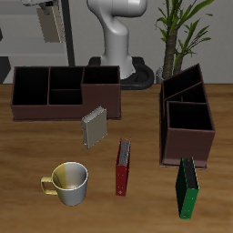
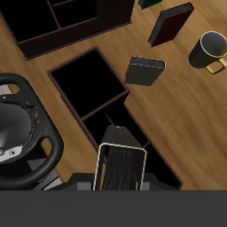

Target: Place the right yellow book into the back desk caddy's back compartment and place the green book into the left desk caddy's back compartment and place the left yellow book into the left desk caddy's left compartment

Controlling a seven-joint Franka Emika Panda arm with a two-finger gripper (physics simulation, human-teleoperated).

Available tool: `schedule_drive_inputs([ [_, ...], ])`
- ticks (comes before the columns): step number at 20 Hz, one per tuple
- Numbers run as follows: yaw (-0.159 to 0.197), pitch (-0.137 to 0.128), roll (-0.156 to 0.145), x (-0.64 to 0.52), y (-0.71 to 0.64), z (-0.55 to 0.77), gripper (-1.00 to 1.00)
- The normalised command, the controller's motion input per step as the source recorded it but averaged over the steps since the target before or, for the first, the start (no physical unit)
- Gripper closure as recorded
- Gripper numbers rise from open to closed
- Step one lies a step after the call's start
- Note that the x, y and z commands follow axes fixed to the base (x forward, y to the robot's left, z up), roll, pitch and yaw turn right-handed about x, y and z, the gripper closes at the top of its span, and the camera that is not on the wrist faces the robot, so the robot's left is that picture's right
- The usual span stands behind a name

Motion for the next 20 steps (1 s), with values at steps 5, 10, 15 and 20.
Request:
schedule_drive_inputs([
  [5, 0.313, -0.029, -0.094, -0.03, -0.21, -0.01, 1.00],
  [10, 0.161, -0.033, -0.006, 0.08, 0.14, 0.02, 1.00],
  [15, 0.208, -0.017, -0.009, 0.11, 0.08, 0.00, 1.00],
  [20, 0.338, -0.032, -0.033, 0.17, -0.12, -0.17, 1.00],
])
